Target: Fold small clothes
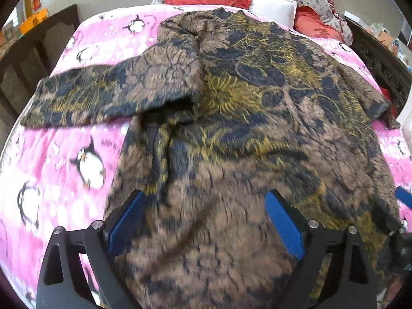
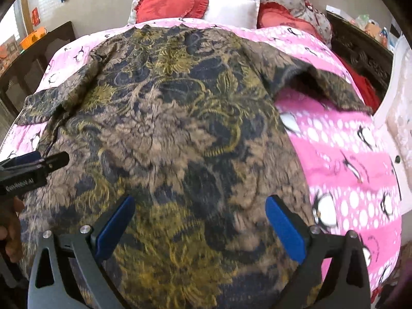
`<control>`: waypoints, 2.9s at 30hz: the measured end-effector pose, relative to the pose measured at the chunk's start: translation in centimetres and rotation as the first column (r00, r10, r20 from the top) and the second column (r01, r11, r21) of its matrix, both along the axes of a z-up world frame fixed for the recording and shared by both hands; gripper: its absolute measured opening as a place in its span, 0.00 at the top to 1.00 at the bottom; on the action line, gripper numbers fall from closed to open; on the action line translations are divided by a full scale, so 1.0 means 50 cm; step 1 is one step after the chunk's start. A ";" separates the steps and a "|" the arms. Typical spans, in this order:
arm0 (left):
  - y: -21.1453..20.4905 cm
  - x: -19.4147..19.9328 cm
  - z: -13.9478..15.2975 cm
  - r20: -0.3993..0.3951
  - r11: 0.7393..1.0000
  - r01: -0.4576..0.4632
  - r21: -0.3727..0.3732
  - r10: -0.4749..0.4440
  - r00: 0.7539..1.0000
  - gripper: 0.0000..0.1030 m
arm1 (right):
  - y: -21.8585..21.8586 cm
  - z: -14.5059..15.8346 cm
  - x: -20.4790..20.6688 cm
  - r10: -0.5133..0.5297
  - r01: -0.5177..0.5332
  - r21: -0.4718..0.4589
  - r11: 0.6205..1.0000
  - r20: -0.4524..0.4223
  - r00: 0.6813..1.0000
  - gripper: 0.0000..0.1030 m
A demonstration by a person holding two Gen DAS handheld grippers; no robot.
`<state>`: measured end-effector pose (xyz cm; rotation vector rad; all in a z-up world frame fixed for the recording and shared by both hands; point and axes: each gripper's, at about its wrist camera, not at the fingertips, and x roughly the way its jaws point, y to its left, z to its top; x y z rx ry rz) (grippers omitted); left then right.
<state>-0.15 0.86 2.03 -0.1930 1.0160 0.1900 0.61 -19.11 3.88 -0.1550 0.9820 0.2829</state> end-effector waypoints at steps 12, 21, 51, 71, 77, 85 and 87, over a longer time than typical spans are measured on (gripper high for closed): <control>0.019 0.065 -0.038 0.102 0.999 -0.001 0.038 -0.003 0.995 0.15 | 0.075 -0.056 0.133 0.021 -0.020 -0.015 1.000 0.065 0.998 0.00; 0.015 0.064 -0.040 0.101 0.999 -0.004 0.041 0.000 0.995 0.15 | 0.062 -0.080 0.121 0.016 -0.020 0.039 0.999 0.091 0.996 0.00; 0.015 0.064 -0.040 0.101 0.999 -0.004 0.040 0.000 0.995 0.15 | 0.060 -0.082 0.119 0.016 -0.021 0.046 0.999 0.098 0.995 0.00; 0.015 0.065 -0.040 0.101 0.999 -0.004 0.040 0.000 0.995 0.15 | 0.059 -0.082 0.119 0.017 -0.022 0.046 0.999 0.100 0.995 0.00; 0.015 0.065 -0.040 0.101 0.999 -0.004 0.041 0.000 0.995 0.15 | 0.059 -0.082 0.118 0.017 -0.022 0.047 0.999 0.100 0.995 0.00; 0.015 0.065 -0.040 0.101 0.999 -0.004 0.041 0.000 0.995 0.15 | 0.059 -0.082 0.118 0.017 -0.022 0.046 0.999 0.100 0.995 0.00; 0.015 0.064 -0.040 0.101 0.999 -0.004 0.040 0.000 0.995 0.15 | 0.059 -0.082 0.117 0.017 -0.022 0.047 0.999 0.101 0.995 0.00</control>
